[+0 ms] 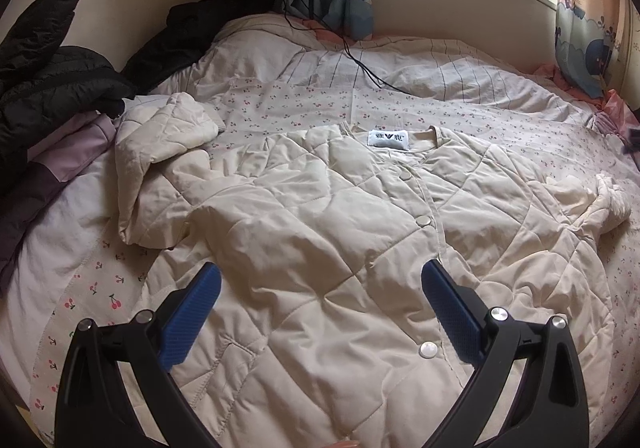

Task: Fold large clothes
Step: 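Reach the right tool to the knit cuff of a sleeve and grasp it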

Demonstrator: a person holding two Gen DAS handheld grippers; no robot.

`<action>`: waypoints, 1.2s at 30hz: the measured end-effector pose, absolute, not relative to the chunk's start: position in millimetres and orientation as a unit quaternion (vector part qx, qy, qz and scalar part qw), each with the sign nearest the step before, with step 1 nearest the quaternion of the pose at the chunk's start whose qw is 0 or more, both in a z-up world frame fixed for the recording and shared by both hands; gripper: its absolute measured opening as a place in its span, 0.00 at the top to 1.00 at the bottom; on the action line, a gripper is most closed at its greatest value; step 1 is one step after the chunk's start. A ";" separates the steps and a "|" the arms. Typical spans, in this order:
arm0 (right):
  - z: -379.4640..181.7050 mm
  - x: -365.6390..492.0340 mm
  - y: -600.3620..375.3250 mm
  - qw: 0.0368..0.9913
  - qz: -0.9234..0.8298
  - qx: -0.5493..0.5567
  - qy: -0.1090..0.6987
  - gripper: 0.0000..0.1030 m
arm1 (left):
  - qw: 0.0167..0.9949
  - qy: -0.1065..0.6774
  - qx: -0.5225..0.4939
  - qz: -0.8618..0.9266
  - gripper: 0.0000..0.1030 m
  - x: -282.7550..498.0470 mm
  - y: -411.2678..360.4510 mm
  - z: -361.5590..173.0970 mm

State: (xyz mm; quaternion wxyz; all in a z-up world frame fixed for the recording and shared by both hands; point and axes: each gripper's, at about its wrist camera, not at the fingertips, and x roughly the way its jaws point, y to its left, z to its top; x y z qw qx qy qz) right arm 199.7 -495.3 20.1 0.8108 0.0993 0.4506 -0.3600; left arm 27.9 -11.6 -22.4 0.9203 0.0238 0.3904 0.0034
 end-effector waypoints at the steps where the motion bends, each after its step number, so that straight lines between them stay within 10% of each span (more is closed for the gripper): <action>1: 6.0 223.2 -497.1 0.797 -0.366 0.061 0.476 0.07 | 0.919 0.393 0.029 0.004 0.07 29.2 -13.5 -25.0; 8: -62.0 214.6 -519.6 0.739 -0.392 -0.036 0.547 0.07 | 0.914 0.404 0.041 0.009 0.07 34.7 -11.6 -34.1; 21: -44.1 -161.7 -509.8 0.793 -0.324 0.403 0.321 0.07 | 0.913 0.409 0.002 -0.002 0.07 34.1 -2.5 -29.8; 32: -40.4 -5.7 -450.7 0.816 -0.358 -0.054 0.451 0.07 | 0.907 0.420 -0.005 -0.006 0.07 38.7 -1.8 -35.6; 35: -51.7 10.6 -493.6 0.816 -0.350 -0.004 0.460 0.07 | 0.907 0.421 0.001 0.000 0.07 39.8 -1.6 -38.2; 36: -52.8 6.2 -517.1 0.827 -0.324 0.065 0.455 0.21 | 0.906 0.423 -0.001 0.000 0.07 41.0 -0.8 -38.8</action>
